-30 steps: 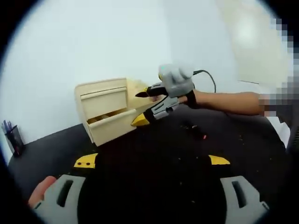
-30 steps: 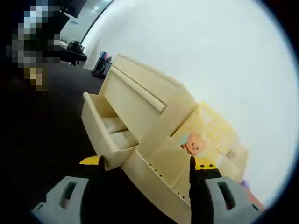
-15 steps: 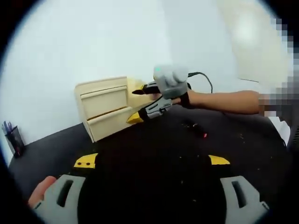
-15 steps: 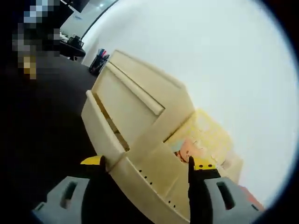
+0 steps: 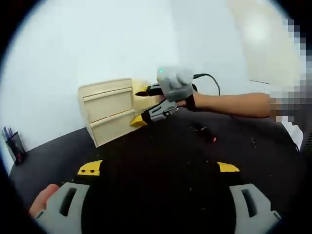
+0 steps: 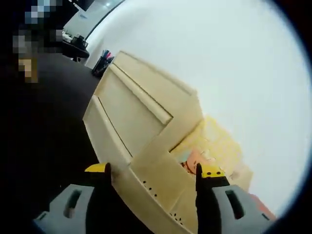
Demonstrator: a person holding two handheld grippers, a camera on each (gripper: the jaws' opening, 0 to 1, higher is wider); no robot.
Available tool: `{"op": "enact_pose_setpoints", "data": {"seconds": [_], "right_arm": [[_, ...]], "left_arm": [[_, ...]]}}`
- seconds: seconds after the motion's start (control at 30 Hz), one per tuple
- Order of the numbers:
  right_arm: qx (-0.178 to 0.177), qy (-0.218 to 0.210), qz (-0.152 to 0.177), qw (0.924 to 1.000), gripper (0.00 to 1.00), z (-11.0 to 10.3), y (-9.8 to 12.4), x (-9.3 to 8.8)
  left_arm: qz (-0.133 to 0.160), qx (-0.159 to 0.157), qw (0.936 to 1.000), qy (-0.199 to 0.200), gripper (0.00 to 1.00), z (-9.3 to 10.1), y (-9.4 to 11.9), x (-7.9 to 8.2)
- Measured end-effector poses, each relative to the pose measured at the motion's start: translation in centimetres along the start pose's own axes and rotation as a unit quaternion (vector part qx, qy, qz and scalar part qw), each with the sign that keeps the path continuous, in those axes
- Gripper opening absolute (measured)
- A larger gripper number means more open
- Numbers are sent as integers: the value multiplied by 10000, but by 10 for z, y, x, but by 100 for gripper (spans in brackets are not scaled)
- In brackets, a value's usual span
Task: Open the drawer, pick up the cosmetic bottles from the table one by one, place them into the drawer, release the gripper, close the drawer, and move the gripper away
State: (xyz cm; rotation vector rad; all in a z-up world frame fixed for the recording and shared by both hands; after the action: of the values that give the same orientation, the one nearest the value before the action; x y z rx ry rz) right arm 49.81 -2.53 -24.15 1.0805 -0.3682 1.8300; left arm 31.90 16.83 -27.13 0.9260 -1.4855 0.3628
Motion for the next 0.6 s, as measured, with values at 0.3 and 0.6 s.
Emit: {"op": "enact_pose_setpoints", "data": {"seconds": [0.3,0.6], "right_arm": [[554,-1074,247,9924,65,4,49,23],[545,-828,377,9944,64,11,122,36]], "left_arm": [[767,187,9948,638,77,-4,10,11],[588,87,9968,527,78,11,-3,7]]}}
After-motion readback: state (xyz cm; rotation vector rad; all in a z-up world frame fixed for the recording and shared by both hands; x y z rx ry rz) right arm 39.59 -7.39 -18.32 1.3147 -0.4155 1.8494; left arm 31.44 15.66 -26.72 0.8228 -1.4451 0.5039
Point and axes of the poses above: the point that each gripper's makers call its tool centre point, and the gripper's own axes: y roughly backward along the fingers, z roughly to its right, x roughly out of its top, the point moved 9 cm from there along y, roughly backward along the fingers, and after that the axes turned 4 degrees about -y, right-handed, at the moved point
